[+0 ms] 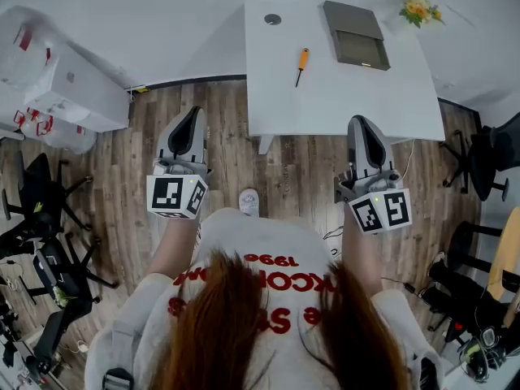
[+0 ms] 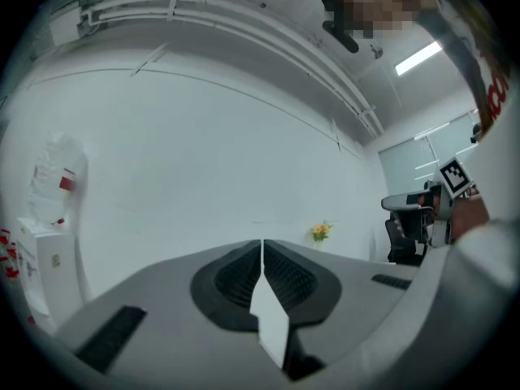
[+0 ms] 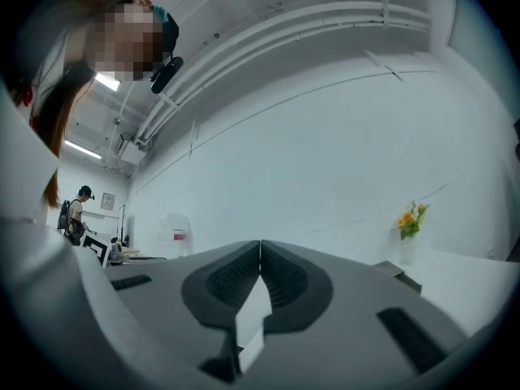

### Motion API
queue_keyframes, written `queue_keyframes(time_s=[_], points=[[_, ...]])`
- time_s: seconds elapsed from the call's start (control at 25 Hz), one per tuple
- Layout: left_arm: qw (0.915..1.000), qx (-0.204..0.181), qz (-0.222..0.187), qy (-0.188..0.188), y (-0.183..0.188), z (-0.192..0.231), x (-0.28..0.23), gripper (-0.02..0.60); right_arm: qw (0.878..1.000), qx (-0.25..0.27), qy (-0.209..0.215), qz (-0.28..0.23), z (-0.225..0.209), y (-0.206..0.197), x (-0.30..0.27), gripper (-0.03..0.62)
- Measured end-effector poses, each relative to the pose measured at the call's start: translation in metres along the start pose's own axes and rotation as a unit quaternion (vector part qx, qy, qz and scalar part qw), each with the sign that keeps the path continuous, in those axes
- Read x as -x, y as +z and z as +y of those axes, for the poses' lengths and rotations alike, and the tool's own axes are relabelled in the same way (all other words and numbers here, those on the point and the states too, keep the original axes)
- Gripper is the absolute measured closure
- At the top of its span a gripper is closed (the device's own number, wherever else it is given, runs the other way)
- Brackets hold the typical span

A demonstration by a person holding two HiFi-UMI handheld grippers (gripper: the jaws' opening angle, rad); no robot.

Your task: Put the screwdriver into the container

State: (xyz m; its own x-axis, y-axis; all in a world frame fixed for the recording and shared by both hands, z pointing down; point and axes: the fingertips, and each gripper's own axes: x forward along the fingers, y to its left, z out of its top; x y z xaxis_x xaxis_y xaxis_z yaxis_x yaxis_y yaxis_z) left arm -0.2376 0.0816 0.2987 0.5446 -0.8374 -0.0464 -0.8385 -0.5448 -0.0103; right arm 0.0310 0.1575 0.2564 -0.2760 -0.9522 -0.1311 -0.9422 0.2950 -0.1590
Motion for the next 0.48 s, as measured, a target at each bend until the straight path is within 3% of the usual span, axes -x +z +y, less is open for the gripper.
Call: queue_keyframes(time_s=[0.2,0.48], points=[[0.9998,-0.001,0.006,-0.017,-0.004,0.01,-0.021,0.568,1.0,-0.028,-0.007,-0.009,-0.001,0.001,-0.01,0.589],[0.9996,0.007,0.011,-0.024,-0.012,0.014,-0.036,0.568,1.0,-0.022,-0.016,0.0,-0.009,0.0,-0.016,0.588]])
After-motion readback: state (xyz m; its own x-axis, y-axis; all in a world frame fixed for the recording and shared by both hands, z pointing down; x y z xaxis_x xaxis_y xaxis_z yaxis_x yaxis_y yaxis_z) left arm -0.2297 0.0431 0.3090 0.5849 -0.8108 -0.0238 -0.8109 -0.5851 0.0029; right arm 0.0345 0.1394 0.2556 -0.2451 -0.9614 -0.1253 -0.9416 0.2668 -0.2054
